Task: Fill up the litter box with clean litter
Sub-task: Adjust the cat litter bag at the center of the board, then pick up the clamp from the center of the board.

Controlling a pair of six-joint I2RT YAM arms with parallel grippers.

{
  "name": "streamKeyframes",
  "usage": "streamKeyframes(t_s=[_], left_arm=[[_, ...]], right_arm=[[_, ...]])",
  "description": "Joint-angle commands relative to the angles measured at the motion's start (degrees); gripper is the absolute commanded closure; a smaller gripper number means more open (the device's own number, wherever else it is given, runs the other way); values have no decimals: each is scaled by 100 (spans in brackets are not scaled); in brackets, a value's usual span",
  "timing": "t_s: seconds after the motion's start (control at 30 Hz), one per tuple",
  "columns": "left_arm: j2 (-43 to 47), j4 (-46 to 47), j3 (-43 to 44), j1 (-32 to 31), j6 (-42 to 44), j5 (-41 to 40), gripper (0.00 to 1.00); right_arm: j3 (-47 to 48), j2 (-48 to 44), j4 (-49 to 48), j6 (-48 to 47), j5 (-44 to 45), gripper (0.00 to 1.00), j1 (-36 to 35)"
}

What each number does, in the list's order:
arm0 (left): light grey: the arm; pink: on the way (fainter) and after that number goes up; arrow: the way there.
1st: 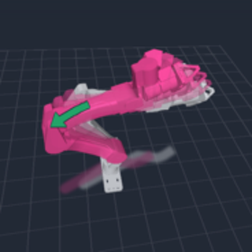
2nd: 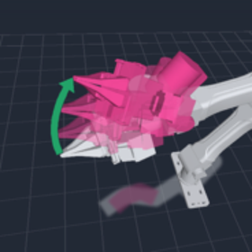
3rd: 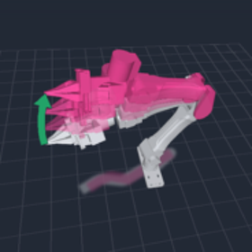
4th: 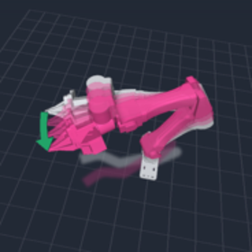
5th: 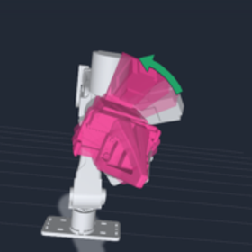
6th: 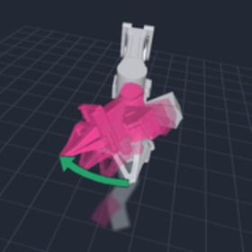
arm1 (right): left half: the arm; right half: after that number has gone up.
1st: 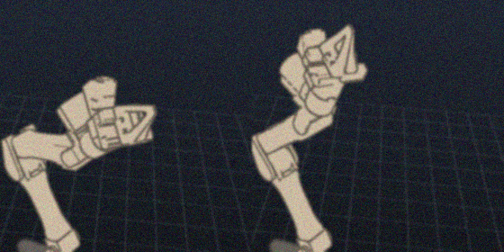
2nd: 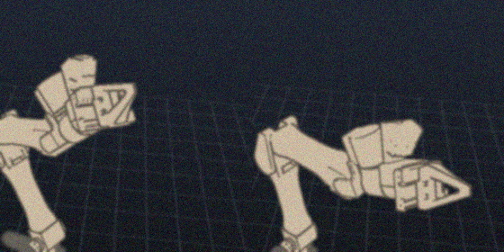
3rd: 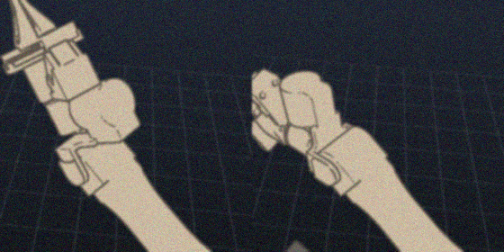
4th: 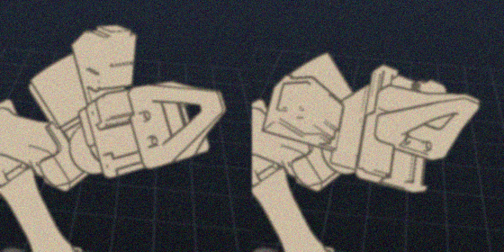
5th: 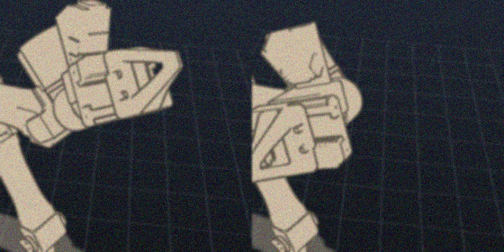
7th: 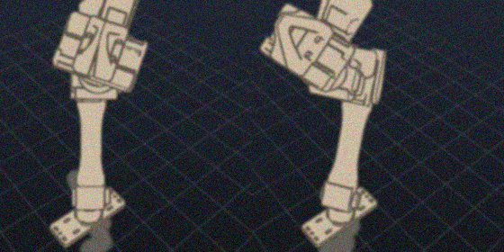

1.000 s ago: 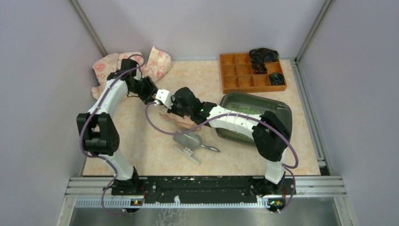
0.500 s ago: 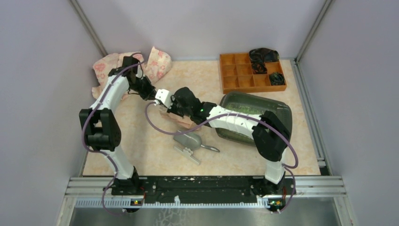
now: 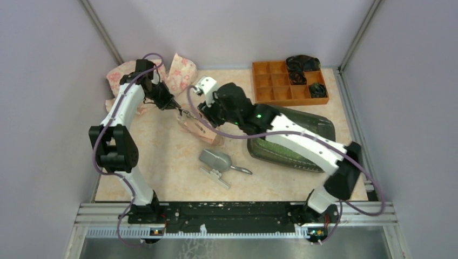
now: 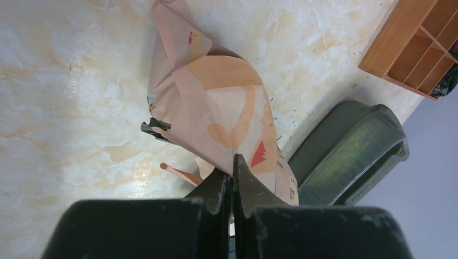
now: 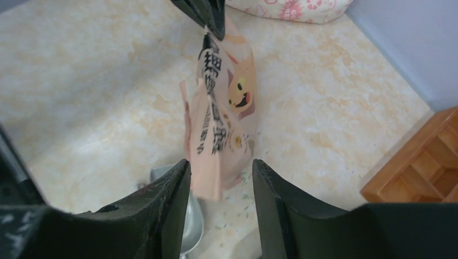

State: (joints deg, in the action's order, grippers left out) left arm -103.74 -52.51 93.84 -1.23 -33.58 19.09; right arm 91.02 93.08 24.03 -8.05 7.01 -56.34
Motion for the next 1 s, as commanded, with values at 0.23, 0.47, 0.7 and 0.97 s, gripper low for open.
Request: streamKeyframes(t_s=[0.23,0.47,0.7,0.97], left_arm=[[-41,349,-181,55,246,87,100],[-57,386,-147,87,247,141,100],[-75,386,-129,88,265,126,100],[-102,390,-104,88,287,139,100]], right_arm=[[-2666,-1545,438,2476,-2479,61,-17],[-3542,-1372,255,2588,-2635,57,-131],[-3904,-959,-439,2626,-2668,50,-221],[-4132,-662,-1258,2720,-1695,49,-627]])
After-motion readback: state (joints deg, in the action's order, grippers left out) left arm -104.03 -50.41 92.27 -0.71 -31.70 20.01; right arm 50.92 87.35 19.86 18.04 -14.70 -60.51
